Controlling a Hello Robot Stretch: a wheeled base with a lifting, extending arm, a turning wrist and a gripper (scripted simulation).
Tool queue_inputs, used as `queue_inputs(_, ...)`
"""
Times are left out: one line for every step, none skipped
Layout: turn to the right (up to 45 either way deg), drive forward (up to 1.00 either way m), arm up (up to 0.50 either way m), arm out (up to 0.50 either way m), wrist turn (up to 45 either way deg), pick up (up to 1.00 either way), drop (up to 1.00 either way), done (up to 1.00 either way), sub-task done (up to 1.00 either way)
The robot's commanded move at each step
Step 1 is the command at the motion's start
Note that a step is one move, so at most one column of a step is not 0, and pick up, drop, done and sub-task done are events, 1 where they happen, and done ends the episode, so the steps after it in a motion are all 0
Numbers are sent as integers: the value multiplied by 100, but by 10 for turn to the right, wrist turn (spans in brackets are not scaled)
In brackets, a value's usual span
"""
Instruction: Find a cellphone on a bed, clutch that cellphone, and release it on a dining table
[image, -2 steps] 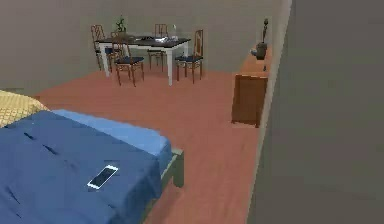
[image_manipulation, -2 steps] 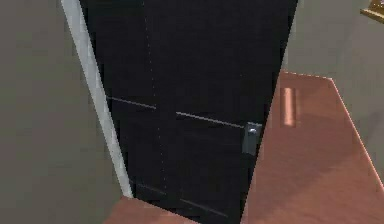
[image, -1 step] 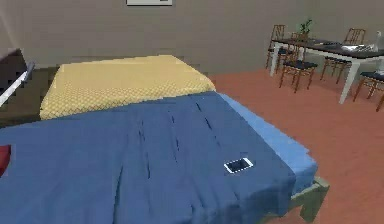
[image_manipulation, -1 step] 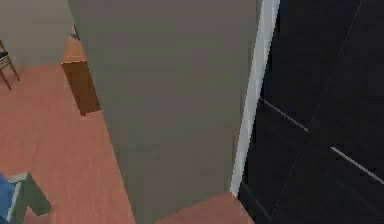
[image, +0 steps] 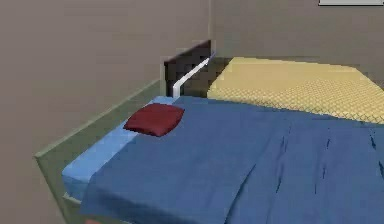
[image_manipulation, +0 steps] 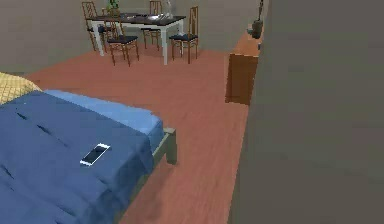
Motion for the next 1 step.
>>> queue_inputs(-270,0,0,0,0,0,0,0,0)
